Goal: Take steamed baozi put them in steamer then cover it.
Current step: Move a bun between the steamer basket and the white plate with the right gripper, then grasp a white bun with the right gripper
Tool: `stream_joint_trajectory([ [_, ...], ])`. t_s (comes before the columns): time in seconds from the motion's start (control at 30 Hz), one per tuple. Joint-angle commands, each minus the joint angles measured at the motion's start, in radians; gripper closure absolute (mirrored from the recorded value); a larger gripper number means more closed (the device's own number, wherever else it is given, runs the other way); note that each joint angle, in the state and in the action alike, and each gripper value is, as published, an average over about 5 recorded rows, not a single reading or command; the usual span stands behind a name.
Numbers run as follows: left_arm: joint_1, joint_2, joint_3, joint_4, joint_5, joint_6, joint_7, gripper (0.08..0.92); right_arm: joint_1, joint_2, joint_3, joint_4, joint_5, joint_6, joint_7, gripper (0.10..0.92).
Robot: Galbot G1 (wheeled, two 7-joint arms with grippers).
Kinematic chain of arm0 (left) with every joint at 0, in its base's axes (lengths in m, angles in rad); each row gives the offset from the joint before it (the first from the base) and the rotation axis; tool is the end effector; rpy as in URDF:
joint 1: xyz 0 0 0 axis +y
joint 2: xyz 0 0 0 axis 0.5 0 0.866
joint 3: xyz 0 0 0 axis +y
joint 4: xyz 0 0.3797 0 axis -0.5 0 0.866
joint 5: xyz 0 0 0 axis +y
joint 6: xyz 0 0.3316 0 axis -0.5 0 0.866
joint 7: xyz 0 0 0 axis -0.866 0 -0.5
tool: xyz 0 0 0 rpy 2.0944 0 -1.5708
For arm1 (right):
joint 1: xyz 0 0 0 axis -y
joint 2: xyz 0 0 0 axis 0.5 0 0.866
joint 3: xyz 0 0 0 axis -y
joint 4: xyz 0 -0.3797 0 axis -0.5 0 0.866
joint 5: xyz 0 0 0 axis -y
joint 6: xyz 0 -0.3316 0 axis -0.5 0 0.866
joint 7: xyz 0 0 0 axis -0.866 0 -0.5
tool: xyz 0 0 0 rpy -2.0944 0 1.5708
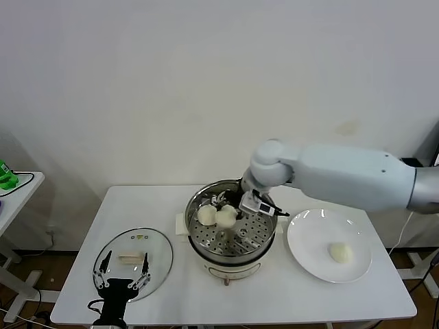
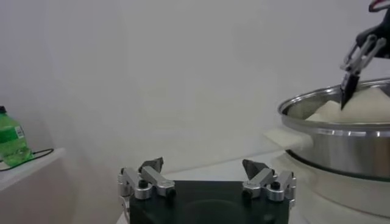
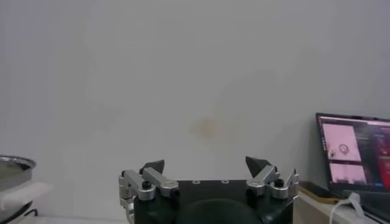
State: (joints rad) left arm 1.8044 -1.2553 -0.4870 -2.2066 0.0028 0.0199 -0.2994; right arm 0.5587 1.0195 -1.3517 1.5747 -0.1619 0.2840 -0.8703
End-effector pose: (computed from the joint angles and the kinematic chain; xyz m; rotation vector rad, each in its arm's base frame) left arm 0.0723 0.0474 -0.3116 0.1048 -3.0074 -0.3673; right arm 0.4912 0.0713 -0.0822 -1.9524 0.6032 -2.2456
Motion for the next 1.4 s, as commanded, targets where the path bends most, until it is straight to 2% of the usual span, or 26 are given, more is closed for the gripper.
stream_joint_trajectory([
  [0.03,-0.001,-0.001,-0.001,0.003,0.000,-0.001,0.000,0.177,-0.025,0.030,-0.024,-0.009,-0.084,0.095,0.026,0.431],
  [0.87,-0.011,-0.006,0.009,0.010,0.000,-0.006,0.000,0.177,-0.037,0.028,-0.042,0.006,-0.095,0.100,0.009,0.416],
  [1.17,-0.009,-0.009,0.012,0.009,0.002,-0.006,-0.001,0.177,-0.023,0.020,-0.037,0.017,-0.100,0.094,0.015,0.219],
  [1.4,-0.009,-0.003,0.013,0.009,0.001,-0.006,-0.001,0.177,0.027,-0.024,-0.029,0.045,-0.072,0.079,0.014,0.203],
])
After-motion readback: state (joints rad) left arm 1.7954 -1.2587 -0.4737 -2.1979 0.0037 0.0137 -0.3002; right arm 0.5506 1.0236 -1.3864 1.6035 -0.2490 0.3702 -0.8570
